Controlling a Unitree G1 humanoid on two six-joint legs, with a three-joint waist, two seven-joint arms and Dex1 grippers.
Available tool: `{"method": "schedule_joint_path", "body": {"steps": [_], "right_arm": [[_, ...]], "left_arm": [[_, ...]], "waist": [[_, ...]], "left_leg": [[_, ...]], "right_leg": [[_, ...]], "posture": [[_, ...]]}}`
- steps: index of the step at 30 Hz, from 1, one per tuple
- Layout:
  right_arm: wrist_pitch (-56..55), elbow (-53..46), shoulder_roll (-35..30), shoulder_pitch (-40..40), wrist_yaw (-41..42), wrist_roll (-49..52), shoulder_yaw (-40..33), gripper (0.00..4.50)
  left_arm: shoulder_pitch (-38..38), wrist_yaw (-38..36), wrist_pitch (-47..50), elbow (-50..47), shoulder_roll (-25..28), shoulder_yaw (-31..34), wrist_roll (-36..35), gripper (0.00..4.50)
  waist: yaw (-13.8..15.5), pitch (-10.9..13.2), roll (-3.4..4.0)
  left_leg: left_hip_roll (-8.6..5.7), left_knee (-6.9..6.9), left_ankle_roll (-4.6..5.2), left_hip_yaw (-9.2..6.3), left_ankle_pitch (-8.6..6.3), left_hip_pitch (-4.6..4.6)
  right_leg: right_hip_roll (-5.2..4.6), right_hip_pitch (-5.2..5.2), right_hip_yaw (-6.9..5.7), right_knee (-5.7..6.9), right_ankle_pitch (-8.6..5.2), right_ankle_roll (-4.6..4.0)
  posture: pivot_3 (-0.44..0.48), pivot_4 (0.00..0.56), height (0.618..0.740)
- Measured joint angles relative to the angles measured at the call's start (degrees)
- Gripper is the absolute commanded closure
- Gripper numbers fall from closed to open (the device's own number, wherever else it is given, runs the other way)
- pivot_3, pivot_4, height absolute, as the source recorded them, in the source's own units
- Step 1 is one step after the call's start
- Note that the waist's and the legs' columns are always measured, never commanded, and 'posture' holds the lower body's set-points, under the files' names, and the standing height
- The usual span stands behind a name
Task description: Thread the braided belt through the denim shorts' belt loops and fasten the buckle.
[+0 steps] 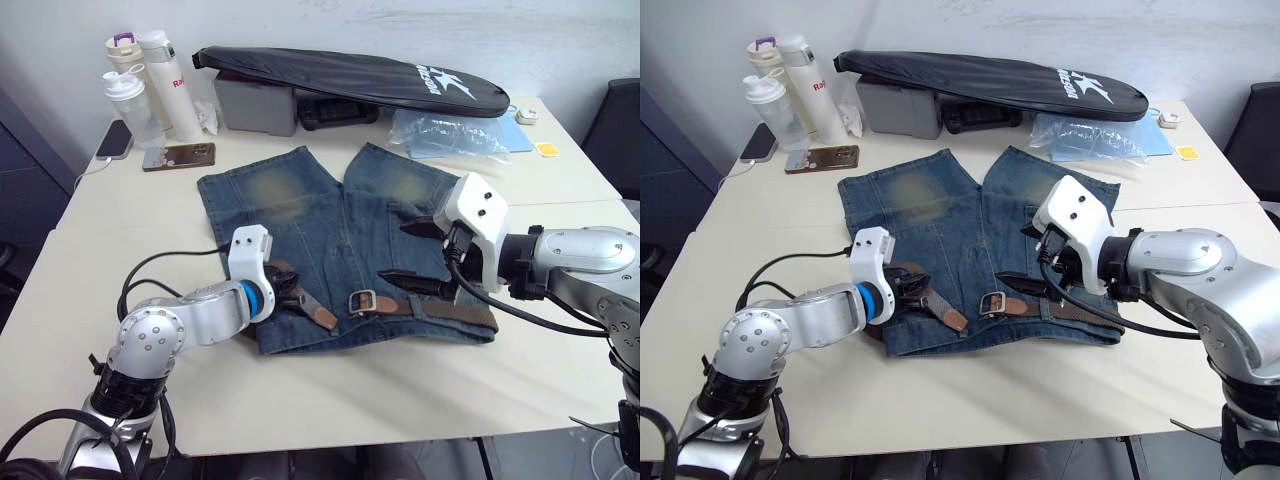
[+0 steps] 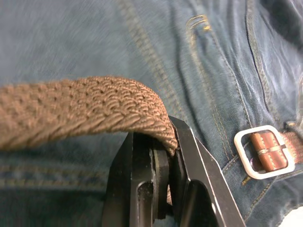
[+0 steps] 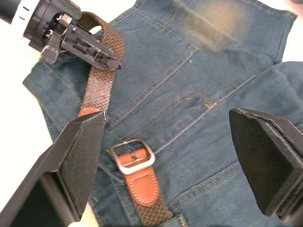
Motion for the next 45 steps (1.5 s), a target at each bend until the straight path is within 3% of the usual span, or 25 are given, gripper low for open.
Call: {"method": "schedule_joint_path", "body": {"steps": [4,7,15,22,28,45], "right_arm": [[-0.02,-0.06,0.28,0.19,0.03,0.69,0.00,0.05],[-0.21,-0.07,0.40,0.92,0.51,1.10,0.15,0.05],[-5.27,-0.22,0.45,1.41,3.64,-1.99,8.99,0.05],[-7.55,-0.04,1.24,1.12,4.81,-4.58,12.97,0.05],[-7.45,-0.07,1.68,1.13,4.84,-5.13,13.55,0.05],[-4.45,-0.87,2.32,1.11,2.34,-4.85,12.55,0.05]], "left_arm": [[1.09,1.59,-1.10,0.07,1.52,1.54,-6.12,4.50],[1.45,2.91,-1.78,1.05,5.46,4.34,-11.48,4.50],[1.02,5.41,-3.76,-2.54,11.36,3.61,-18.78,4.50],[2.53,8.61,-6.13,-5.14,13.29,0.02,-17.24,4.50],[2.19,9.71,-8.83,-5.02,11.17,-1.32,-12.02,4.50],[-3.71,8.00,-7.20,-2.64,6.57,-5.52,-8.67,4.50]], "waist": [[-0.02,0.00,0.00],[-0.07,0.00,0.01],[-0.15,0.02,-0.01],[-0.14,0.02,0.04],[0.02,0.02,0.04],[-0.02,0.02,0.04]], "left_leg": [[0.00,0.01,0.00,-0.03,0.00,0.00],[0.00,-0.01,0.00,-0.05,0.00,0.01],[-0.05,-0.03,-0.01,-0.04,0.00,0.00],[-0.04,-0.03,-0.03,-0.03,0.00,0.01],[-0.05,-0.02,-0.02,-0.03,0.00,0.00],[-0.05,0.00,-0.02,-0.01,0.01,0.00]], "right_leg": [[-0.06,0.01,0.01,0.02,0.00,0.00],[-0.05,0.01,0.00,0.01,0.00,0.00],[-0.07,0.01,0.00,-0.03,0.00,0.00],[-0.03,0.01,0.01,-0.04,-0.01,-0.01],[-0.07,0.02,0.02,-0.06,-0.01,-0.02],[0.01,0.02,0.01,-0.03,-0.01,-0.01]], "posture": [[0.000,0.150,0.740],[0.000,0.150,0.740],[0.000,0.150,0.740],[0.000,0.150,0.740],[0.000,0.150,0.740],[0.000,0.150,0.740]]}}
